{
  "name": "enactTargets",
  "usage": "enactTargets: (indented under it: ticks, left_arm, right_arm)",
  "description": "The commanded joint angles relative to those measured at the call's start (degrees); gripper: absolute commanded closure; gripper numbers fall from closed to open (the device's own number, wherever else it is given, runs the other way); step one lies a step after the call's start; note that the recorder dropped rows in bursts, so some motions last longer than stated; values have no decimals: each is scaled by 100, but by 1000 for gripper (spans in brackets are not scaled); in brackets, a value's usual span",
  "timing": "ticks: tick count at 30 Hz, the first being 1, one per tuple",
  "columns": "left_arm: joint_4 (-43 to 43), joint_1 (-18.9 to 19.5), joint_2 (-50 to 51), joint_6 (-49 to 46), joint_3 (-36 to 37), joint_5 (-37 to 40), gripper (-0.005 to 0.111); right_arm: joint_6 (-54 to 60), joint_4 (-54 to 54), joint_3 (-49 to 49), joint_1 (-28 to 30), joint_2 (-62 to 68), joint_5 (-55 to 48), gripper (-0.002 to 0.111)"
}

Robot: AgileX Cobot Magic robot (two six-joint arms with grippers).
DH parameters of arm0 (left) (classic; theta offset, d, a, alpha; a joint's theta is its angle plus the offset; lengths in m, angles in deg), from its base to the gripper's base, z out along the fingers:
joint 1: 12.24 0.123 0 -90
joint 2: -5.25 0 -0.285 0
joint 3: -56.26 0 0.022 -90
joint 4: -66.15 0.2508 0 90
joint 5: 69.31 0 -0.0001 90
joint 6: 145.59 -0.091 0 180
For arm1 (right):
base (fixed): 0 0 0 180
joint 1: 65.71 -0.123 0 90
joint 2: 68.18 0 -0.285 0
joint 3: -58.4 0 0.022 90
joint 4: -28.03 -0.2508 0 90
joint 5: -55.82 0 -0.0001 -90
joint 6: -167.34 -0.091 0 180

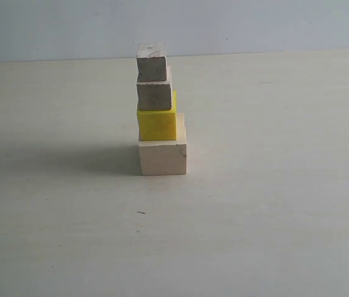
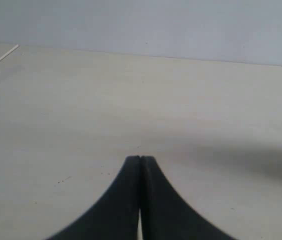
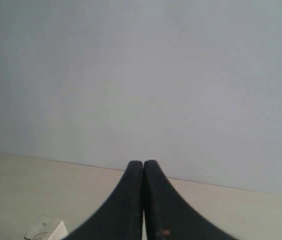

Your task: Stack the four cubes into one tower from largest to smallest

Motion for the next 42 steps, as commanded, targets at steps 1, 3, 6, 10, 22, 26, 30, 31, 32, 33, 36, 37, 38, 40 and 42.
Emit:
enactTargets:
  ticks: [1,3,6,10,22,26,30,31,32,33,36,37,38,40,42]
  left_arm:
    - [22,-37,-28,23,21,-23,107]
    - [22,-37,-28,23,21,-23,107]
    - [23,-37,-28,12,21,-23,107]
    - [23,-37,-28,1,21,-23,107]
    - [23,-37,-28,1,21,-23,107]
    - [23,-37,-28,1,21,-23,107]
    - [23,-37,-28,1,21,-23,107]
    - [23,-37,-28,1,21,-23,107]
    - [23,-37,-28,1,21,-23,107]
    - [23,-37,-28,1,21,-23,107]
    - [23,-37,-28,-1,21,-34,107]
    - [23,-37,-28,-1,21,-34,107]
    - [23,-37,-28,-1,21,-34,107]
    - [23,-37,-28,-1,21,-34,107]
    - [23,-37,-28,-1,21,-34,107]
  right_arm:
    - [36,14,21,-5,-15,18,108]
    - [46,14,21,-5,-15,18,108]
    - [46,14,21,-5,-15,18,108]
    - [46,14,21,-5,-15,18,108]
    - [33,14,21,-5,-15,18,108]
    - [92,175,21,10,-78,29,108]
    - [17,1096,170,89,-487,-178,108]
    - [-116,1362,333,187,-655,-192,108]
    - [-372,1582,543,293,-795,-192,108]
    - [-753,1885,790,451,-971,-150,108]
    - [-2095,2898,1609,929,-1475,-27,108]
    - [-2533,3127,1827,1066,-1652,-15,108]
    - [-2813,3352,2041,1151,-1803,-5,108]
    - [-3230,3709,2565,1241,-2222,67,108]
    - [-3246,3872,3064,1241,-2612,215,108]
